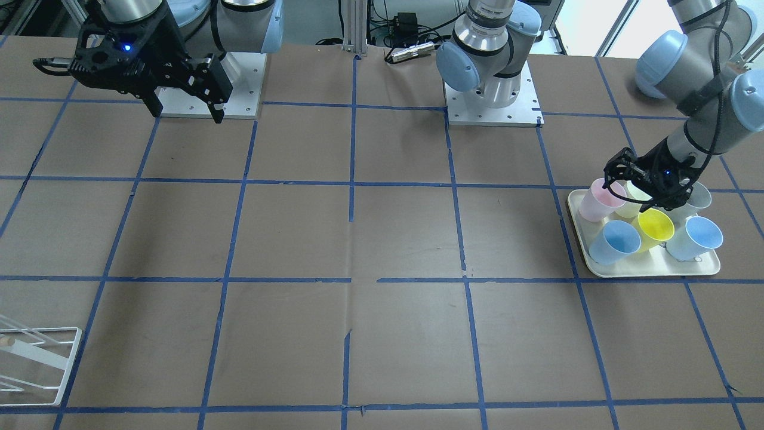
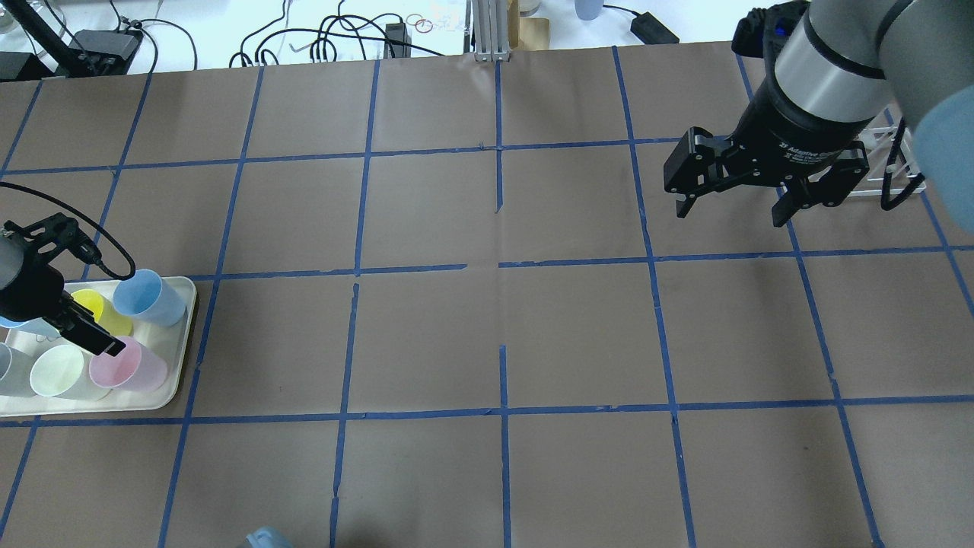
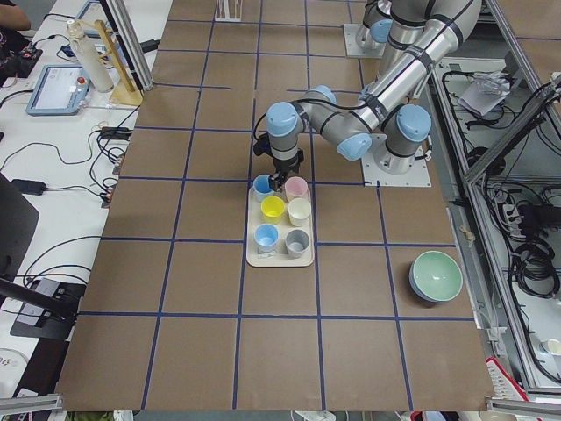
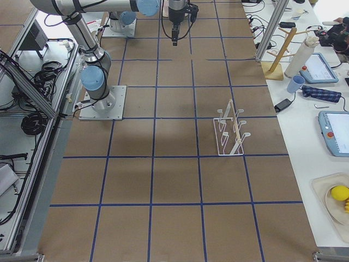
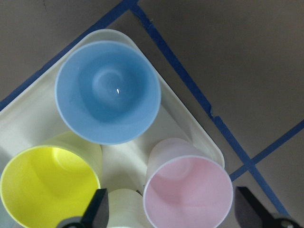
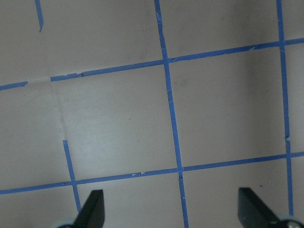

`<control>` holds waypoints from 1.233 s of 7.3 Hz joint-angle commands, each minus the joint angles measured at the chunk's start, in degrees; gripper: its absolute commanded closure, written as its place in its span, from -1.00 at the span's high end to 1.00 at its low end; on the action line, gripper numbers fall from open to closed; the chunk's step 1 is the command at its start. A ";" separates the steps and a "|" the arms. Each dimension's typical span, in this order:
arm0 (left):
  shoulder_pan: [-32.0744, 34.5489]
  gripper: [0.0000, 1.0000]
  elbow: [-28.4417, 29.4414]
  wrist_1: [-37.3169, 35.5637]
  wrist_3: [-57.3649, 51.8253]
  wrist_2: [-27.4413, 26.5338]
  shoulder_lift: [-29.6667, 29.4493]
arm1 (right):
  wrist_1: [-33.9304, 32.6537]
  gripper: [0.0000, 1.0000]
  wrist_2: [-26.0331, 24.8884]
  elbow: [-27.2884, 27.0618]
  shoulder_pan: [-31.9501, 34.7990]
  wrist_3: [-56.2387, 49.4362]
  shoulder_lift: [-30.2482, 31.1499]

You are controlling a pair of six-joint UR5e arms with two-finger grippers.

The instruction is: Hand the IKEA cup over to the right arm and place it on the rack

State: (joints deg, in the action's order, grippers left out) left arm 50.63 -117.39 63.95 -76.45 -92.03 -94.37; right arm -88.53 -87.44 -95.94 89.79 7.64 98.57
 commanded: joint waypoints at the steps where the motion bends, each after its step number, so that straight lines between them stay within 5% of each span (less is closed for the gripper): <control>1: -0.01 0.61 -0.12 -1.19 0.34 -0.52 -1.60 | 0.11 1.00 0.08 -0.03 0.03 0.09 0.83; 9: -0.01 0.58 -1.44 -3.83 0.17 -1.93 -4.94 | 0.20 1.00 0.52 -0.65 0.03 0.18 1.89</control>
State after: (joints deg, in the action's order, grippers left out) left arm 50.63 -118.79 60.40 -76.21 -93.86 -99.05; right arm -88.33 -87.05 -96.54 89.83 7.83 100.35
